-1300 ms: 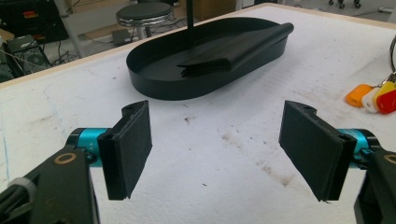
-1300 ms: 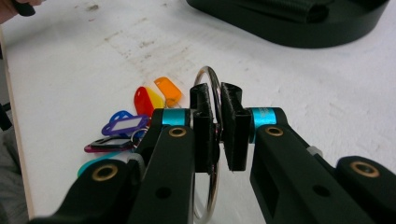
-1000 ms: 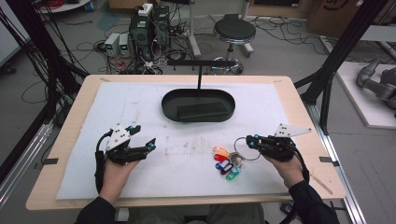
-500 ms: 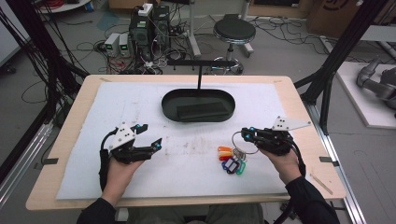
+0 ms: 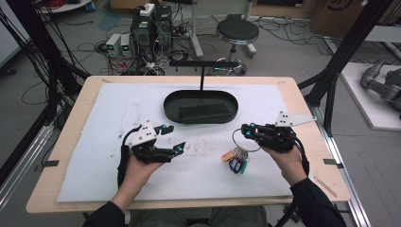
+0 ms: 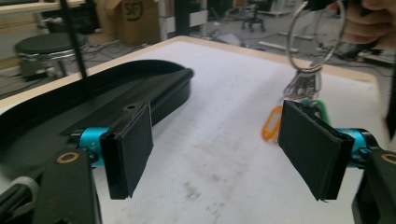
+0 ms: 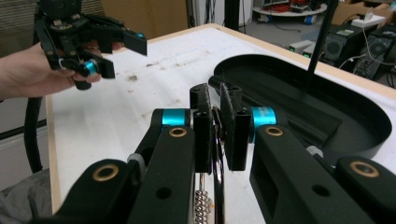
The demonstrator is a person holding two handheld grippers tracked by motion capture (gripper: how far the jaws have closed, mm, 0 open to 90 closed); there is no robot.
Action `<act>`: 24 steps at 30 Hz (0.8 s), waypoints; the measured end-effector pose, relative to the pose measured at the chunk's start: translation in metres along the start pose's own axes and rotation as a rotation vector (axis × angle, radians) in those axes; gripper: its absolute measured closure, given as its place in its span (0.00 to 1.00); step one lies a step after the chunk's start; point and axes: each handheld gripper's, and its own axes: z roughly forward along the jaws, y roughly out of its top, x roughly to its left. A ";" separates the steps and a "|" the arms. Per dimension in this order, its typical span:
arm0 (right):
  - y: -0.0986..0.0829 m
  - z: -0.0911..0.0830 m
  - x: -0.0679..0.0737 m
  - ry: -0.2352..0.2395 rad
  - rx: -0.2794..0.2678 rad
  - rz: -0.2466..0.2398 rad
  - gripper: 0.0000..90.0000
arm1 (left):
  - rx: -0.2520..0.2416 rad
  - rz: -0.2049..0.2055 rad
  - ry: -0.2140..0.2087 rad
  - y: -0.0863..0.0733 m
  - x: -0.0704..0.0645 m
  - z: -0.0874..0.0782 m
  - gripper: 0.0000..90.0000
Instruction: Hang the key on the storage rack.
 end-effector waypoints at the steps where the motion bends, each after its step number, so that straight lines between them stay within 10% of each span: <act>1: 0.002 0.001 0.000 0.000 -0.003 -0.002 0.94 | -0.002 -0.004 -0.018 0.002 -0.001 0.003 0.31; 13: 0.021 0.016 0.013 0.047 0.003 -0.045 0.94 | -0.019 -0.034 -0.182 0.018 -0.013 0.043 0.43; 24: 0.027 0.029 0.024 0.096 0.014 -0.064 0.94 | -0.023 -0.007 -0.207 0.025 -0.023 0.063 0.51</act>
